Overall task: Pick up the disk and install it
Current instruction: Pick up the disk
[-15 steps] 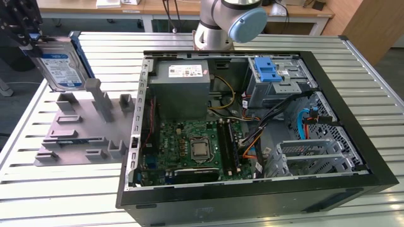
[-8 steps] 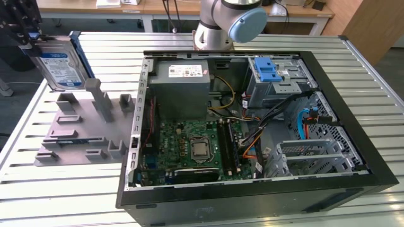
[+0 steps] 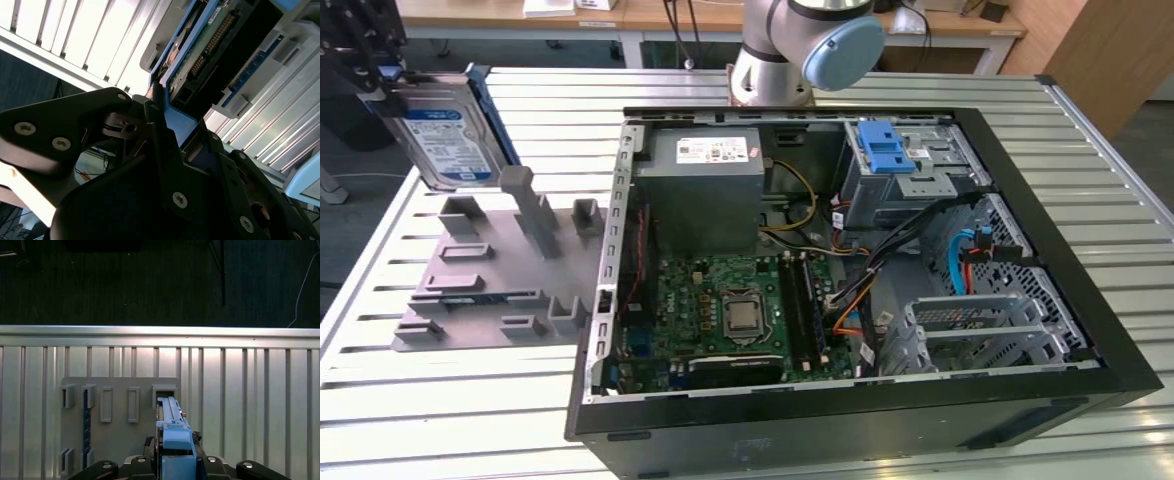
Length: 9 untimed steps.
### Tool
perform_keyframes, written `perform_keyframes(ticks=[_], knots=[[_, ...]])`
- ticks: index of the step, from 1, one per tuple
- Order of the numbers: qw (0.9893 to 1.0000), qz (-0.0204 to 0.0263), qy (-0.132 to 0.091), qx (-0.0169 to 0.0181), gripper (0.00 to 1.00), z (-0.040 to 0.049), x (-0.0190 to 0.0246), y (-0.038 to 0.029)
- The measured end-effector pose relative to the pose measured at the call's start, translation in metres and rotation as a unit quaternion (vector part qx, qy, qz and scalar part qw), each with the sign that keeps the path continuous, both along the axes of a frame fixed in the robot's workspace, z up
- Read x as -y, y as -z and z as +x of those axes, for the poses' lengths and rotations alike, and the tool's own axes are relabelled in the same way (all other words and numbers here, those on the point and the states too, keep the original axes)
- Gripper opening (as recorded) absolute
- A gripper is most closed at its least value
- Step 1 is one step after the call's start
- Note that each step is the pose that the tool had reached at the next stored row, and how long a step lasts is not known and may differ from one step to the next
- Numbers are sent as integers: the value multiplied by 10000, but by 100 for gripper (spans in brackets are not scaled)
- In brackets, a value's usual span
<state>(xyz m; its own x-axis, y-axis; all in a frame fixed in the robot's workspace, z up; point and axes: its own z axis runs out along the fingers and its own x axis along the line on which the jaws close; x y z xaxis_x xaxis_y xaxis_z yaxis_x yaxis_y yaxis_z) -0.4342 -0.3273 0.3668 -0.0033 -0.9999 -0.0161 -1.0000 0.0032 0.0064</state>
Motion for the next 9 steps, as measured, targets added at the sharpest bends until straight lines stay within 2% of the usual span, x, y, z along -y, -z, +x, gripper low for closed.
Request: perform_keyframes(ticks=[9], knots=[[10000,0,0,0,36,0,0,-32]])
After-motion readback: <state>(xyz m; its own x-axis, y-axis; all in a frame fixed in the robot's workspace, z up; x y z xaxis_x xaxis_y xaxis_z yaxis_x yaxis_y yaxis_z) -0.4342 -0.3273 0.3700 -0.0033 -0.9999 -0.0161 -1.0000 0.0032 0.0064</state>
